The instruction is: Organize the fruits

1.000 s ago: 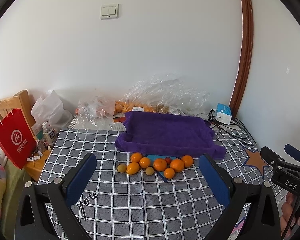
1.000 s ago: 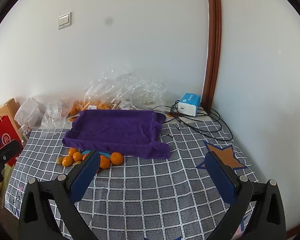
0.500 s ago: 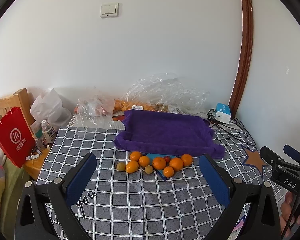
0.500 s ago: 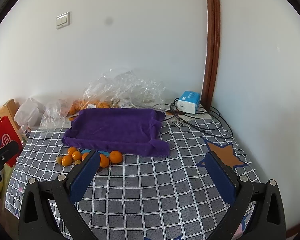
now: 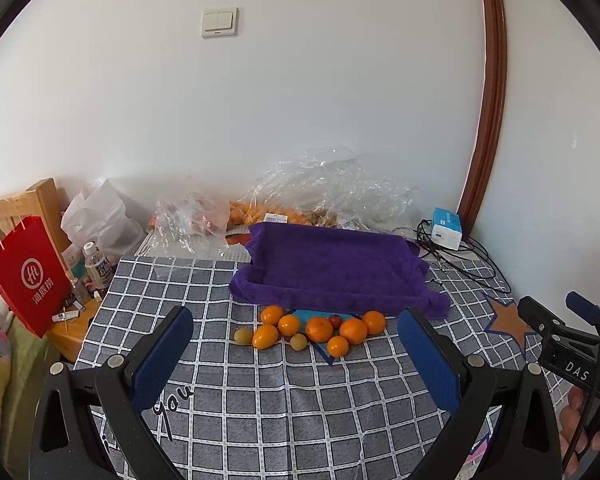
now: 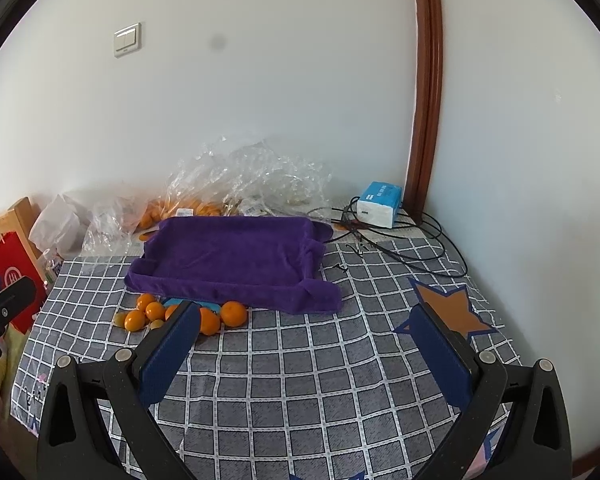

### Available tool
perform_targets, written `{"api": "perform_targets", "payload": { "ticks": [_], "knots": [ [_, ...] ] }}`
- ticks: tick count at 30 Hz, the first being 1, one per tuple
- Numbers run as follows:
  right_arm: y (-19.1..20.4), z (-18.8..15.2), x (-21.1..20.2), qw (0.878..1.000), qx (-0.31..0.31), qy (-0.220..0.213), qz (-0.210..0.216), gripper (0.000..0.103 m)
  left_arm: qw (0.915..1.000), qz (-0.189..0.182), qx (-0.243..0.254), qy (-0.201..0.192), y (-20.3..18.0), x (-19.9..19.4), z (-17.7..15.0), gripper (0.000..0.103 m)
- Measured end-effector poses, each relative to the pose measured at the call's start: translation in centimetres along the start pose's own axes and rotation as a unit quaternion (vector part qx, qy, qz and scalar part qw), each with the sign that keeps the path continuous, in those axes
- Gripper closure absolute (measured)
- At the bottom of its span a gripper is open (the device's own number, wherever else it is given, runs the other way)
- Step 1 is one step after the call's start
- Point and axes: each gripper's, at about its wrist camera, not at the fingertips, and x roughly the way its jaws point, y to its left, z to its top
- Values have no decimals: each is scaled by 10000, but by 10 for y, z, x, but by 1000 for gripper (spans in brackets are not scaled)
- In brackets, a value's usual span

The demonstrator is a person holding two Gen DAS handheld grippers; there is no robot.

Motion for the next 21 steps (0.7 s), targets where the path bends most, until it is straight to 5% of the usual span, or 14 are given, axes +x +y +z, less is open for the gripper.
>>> {"api": "perform_targets", "payload": {
  "ticks": [21],
  "knots": [
    [11,-10,22,9998,-184,55,107,0,9999,40,-110,89,13,22,-5,0]
  ]
}}
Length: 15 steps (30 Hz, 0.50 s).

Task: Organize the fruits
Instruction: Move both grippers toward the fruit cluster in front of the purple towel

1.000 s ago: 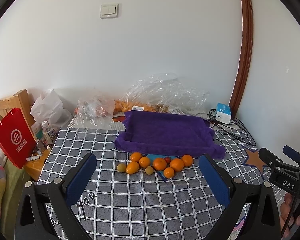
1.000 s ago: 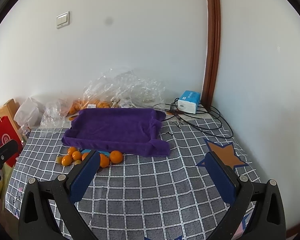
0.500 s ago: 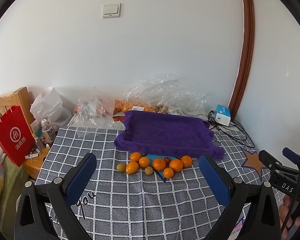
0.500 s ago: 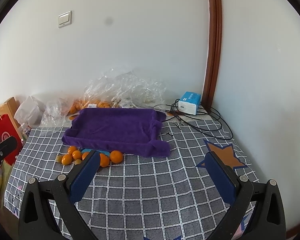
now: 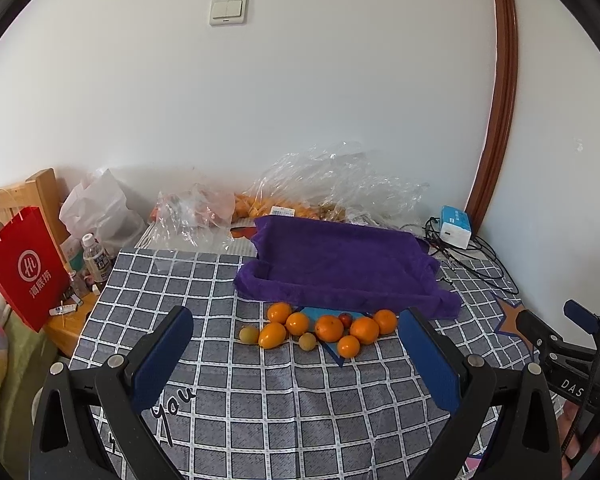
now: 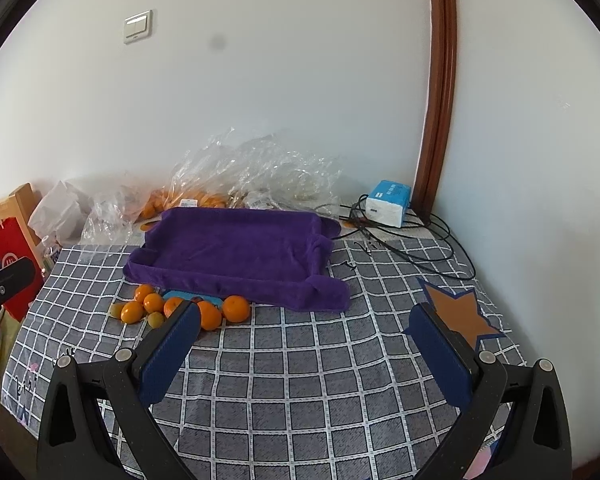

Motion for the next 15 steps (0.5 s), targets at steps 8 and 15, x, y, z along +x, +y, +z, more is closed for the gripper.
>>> {"api": "perform_targets", "payload": {
  "ticks": [8,15],
  "knots": [
    [7,-15,43,9997,-109,170,106,0,9992,123,-206,315,19,45,-14,0],
    [7,-29,94,9984,6,538,178,1,9979,134,-284,572,36,89,-29,1]
  ]
}}
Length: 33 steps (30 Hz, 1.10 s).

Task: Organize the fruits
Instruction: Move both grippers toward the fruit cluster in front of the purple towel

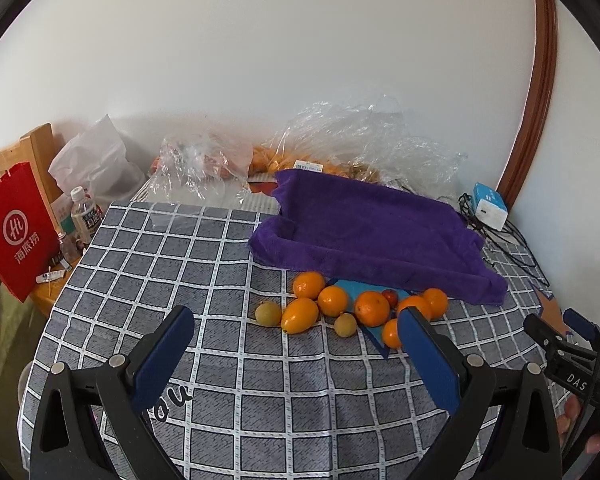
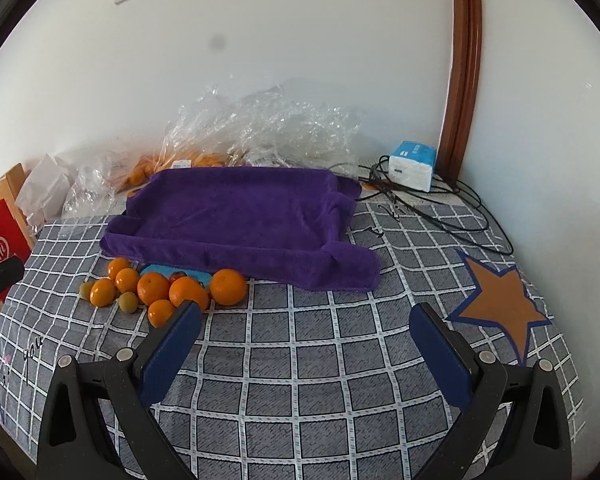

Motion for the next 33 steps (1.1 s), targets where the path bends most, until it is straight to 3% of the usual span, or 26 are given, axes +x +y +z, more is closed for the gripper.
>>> {"api": "perform_targets", "payload": {
  "ticks": [3,9,15,22,33],
  "knots": [
    [2,-2,23,9995,44,285,138,5,9998,54,-94,143,9,19,-4,5],
    [2,-2,53,9986,247,433,172,16,9988,-36,-293,386,23,51,-10,17],
    [11,0,77,9976,40,668,159,26,9980,-48,-197,594,37,79,-14,18],
    [23,6,91,9975,-124,589,370,27,9953,23,-463,847,57,107,-17,24],
    [47,1,103,9924,-418,678,940,40,9962,-282,-442,700,62,115,-27,22]
  ]
}}
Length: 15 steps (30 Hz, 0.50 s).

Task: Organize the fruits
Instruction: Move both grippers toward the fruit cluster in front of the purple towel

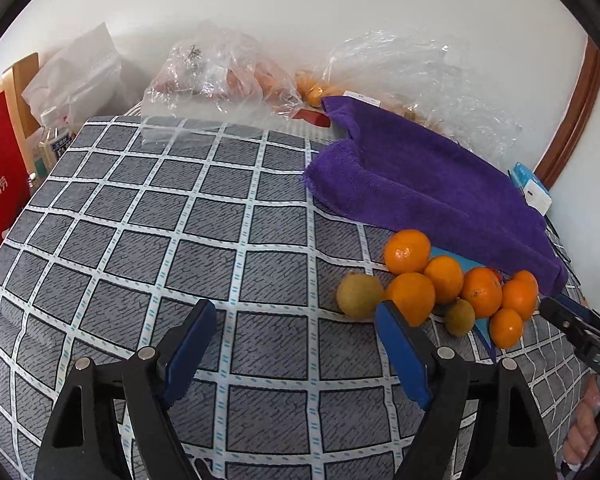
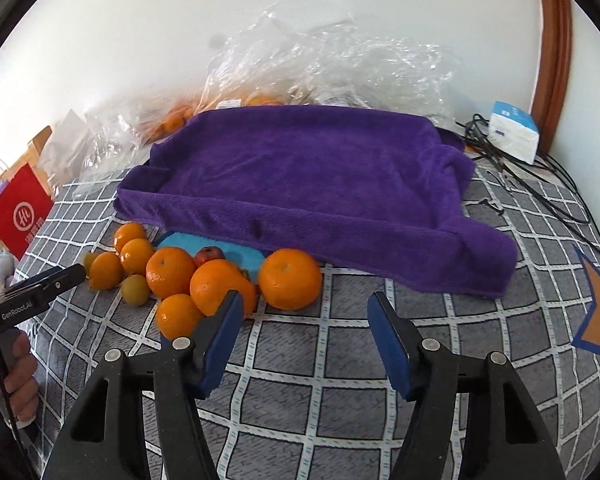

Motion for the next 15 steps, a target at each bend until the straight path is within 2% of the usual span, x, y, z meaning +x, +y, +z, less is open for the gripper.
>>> {"api": "perform_targets", "payload": {
  "ticks": [2,4,13,15],
  "knots": [
    [4,0,9,9998,-131,105,-134,48,10000,-51,42,-10,-1,0,-1,22],
    [6,1,21,9992,-225,246,-204,52,9999,-70,77,-20,-3,-1,-2,22],
    [9,10,45,9989,-258,376,-103,52,9999,89,73,-26,-5,-1,-4,22],
    [10,11,46,9990,-265,351,-97,60,9999,112,89,-25,-6,-1,-4,22]
  ]
}}
